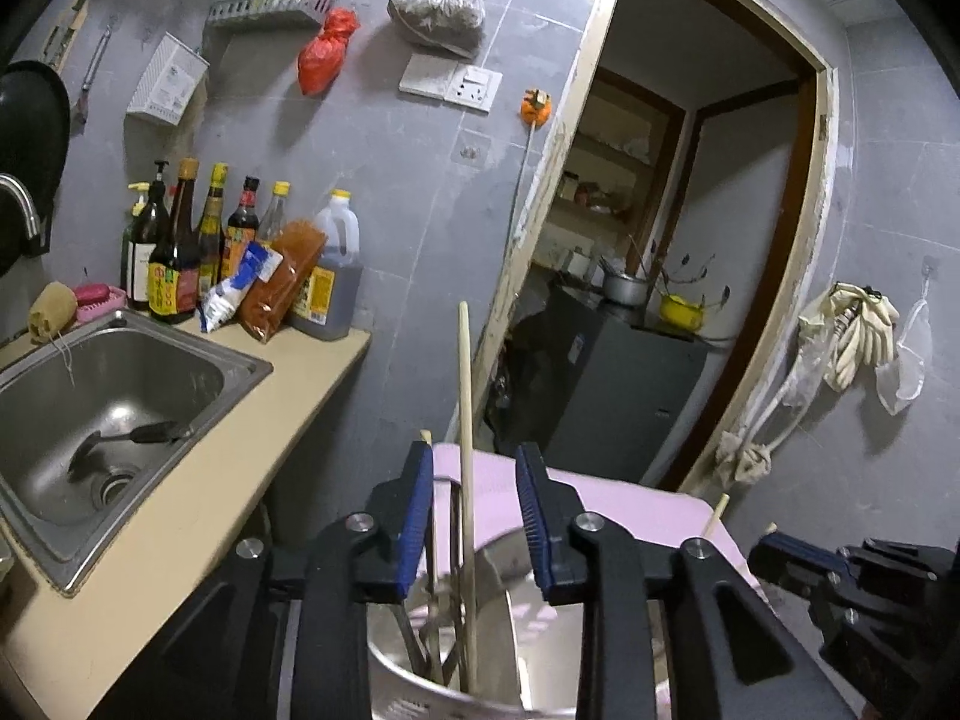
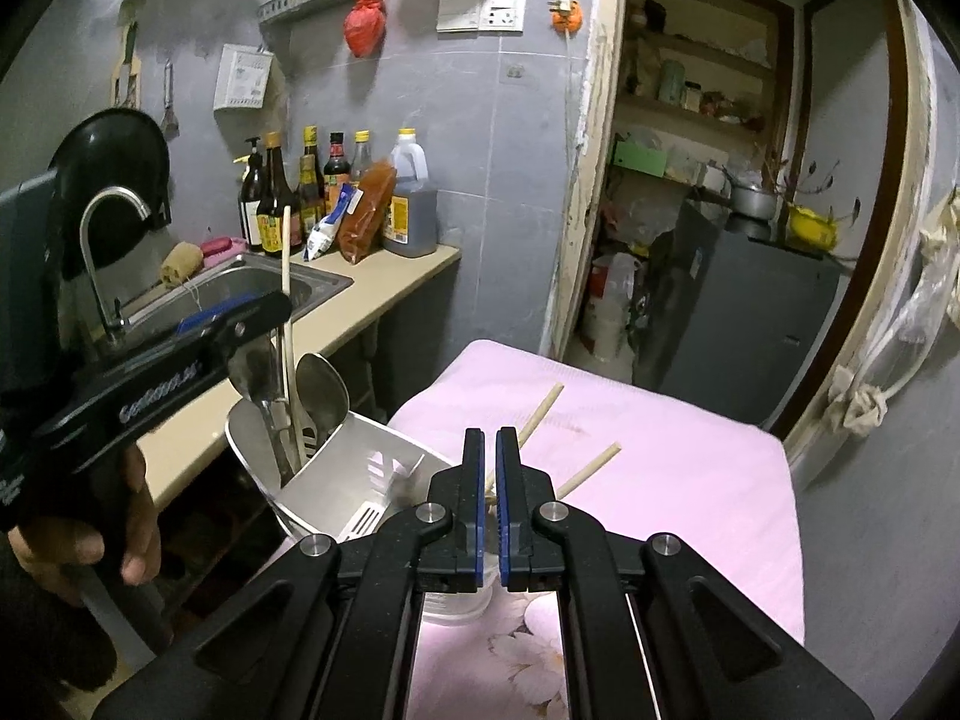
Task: Organize utensils
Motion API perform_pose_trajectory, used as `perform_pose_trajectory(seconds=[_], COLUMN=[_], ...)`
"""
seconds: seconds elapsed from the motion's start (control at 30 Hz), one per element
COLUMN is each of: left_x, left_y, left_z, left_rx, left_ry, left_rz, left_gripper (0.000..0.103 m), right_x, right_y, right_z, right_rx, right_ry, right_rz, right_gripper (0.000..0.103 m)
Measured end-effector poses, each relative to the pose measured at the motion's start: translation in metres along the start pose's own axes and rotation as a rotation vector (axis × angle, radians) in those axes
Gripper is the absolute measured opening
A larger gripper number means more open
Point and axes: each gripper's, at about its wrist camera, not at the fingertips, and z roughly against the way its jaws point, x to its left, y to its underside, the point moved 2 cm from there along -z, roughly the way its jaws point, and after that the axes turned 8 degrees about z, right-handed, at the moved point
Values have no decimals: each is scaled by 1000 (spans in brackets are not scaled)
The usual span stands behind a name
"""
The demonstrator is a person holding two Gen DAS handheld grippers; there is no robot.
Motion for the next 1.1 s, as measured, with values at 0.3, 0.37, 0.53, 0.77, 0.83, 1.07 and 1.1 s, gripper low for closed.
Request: perform_pose_trajectory(seconds=[0.3, 0.37, 0.53, 0.77, 0.83, 1.07, 1.1], left_x=[-7, -8, -16, -29, -32, -42, -44], left_y=[1, 0, -3, -7, -7, -1, 0], left_z=[20, 26, 38, 61, 66, 88, 91], left_rx=[48, 43, 42, 35, 37, 54, 53], left_ry=[11, 10, 5, 5, 6, 12, 12], left_rz=[-14, -10, -33, -67, -72, -85, -86], left_gripper=[46, 51, 57, 74, 79, 92, 95], right_x=[-12, -15, -22, -31, -36, -52, -53], right_y=[0, 0, 0, 10, 15, 28, 29], right_z=[21, 28, 43, 67, 73, 98, 101], right_rx=[-31, -42, -74, -104, -111, -133, -138], right_ry=[23, 19, 33, 83, 104, 153, 157], right_rz=[-57, -79, -115, -164, -182, -211, -213], right_gripper=[6, 19, 25, 32, 39, 54, 57])
